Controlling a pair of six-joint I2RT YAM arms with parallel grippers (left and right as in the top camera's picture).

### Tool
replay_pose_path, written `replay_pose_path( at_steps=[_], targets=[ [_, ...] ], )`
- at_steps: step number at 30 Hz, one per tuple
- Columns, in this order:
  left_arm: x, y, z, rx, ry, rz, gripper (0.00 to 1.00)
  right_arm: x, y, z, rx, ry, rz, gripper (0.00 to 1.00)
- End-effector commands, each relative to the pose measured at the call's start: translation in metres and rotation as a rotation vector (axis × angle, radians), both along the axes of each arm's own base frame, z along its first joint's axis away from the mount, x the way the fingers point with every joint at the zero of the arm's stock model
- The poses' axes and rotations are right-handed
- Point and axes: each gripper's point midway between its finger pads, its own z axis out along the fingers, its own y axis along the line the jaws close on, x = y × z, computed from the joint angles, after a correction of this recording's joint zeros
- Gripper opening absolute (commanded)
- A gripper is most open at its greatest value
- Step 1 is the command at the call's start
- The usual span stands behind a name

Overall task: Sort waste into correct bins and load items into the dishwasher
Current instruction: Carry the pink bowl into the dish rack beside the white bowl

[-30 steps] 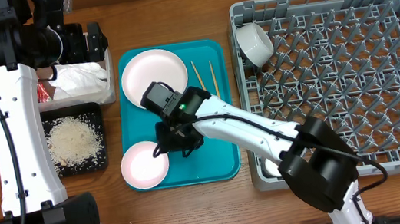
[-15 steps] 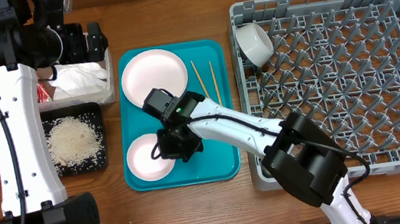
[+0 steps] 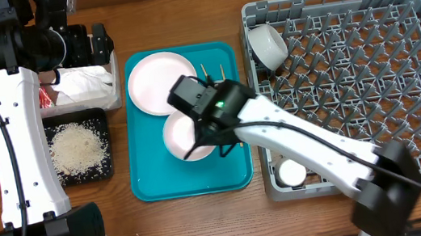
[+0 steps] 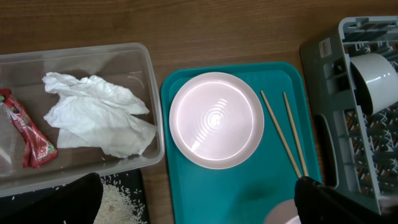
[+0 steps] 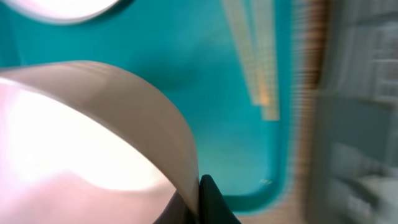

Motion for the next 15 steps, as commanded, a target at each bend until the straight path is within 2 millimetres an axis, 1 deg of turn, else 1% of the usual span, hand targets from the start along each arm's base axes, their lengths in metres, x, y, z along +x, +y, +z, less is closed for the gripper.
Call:
replay_pose_path(
  at_steps=[1,4,8,10,12,15],
  targets=[
    [-0.001,0.001,0.005,0.006,-0.016,-0.001,1.0,0.016,-0.048,0.036,-0.136,-0.189,-0.179,0.04],
    [-0.001,0.001,0.005,0.006,-0.016,-0.001,1.0,0.013,-0.085,0.053,-0.251,-0.261,-0.293,0.04],
    [-0.001,0.001,0.005,0.006,-0.015,-0.002,1.0,0.007,-0.12,0.067,-0.379,-0.329,-0.399,0.04],
    [-0.001,0.001,0.005,0.006,-0.016,-0.002,1.0,0.004,-0.132,0.073,-0.426,-0.352,-0.433,0.04],
    [-0.001,0.001,0.005,0.006,-0.015,-0.002,1.0,0.003,-0.14,0.077,-0.454,-0.372,-0.461,0.04],
    [-0.001,0.001,0.005,0.006,-0.015,-0.001,1.0,0.002,-0.146,0.081,-0.488,-0.388,-0.459,0.04]
  ],
)
